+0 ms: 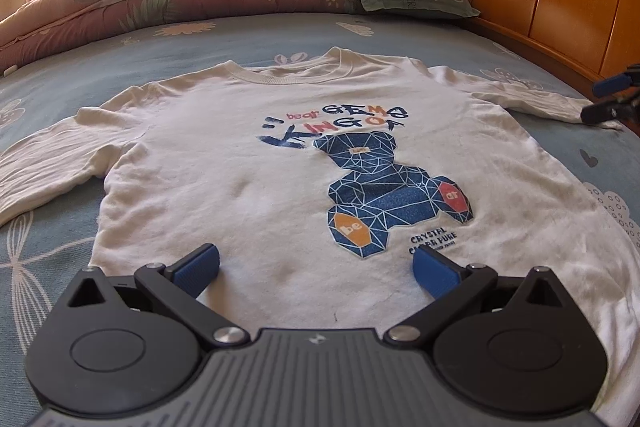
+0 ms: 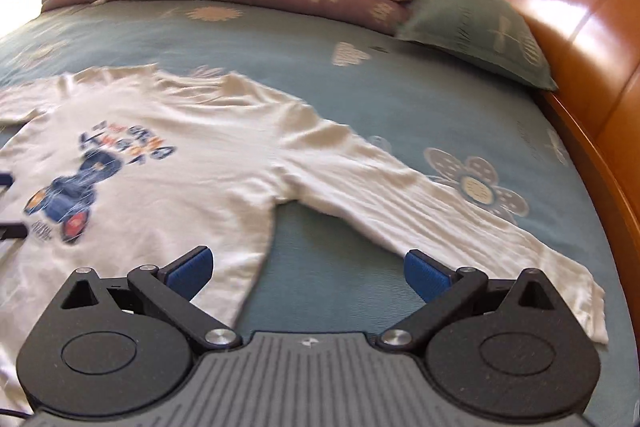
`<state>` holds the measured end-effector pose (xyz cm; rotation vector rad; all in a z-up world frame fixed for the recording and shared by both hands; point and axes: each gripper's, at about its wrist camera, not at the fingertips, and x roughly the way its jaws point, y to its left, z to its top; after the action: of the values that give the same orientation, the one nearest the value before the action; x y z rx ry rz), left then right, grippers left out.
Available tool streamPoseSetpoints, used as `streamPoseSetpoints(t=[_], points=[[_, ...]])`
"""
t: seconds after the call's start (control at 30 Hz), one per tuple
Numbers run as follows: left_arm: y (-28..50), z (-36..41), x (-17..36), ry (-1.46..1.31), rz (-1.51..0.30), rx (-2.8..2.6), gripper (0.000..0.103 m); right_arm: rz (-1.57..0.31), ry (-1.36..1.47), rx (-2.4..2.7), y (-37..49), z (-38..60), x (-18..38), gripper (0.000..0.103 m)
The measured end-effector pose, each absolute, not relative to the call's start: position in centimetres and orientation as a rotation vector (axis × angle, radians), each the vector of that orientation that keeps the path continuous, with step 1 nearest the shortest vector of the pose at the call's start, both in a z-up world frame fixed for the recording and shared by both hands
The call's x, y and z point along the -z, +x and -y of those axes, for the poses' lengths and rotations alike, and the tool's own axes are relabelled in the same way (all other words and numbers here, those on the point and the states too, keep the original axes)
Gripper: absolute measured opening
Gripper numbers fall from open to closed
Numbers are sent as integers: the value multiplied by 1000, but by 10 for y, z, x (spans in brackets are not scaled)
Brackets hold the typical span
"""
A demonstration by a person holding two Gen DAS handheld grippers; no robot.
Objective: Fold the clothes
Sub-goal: 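Sweep the open right gripper along the other sleeve toward its cuff, then move the open left gripper toward the cuff of the sleeve beside it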
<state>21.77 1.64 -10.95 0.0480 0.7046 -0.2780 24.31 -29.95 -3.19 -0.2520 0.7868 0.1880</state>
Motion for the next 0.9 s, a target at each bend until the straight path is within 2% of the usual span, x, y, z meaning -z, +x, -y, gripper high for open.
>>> streamPoseSetpoints(t=[0.3,0.43,0.9], points=[[220,-13,111,53,-716,251,102,-871,-122,-170,213,229,98,103],[220,-14,111,53,-718,249,102,-862,-35,-140,209,236,102,103],[216,-15,105,31,-740,257,102,-770,-21,-147,197,239,109,103]])
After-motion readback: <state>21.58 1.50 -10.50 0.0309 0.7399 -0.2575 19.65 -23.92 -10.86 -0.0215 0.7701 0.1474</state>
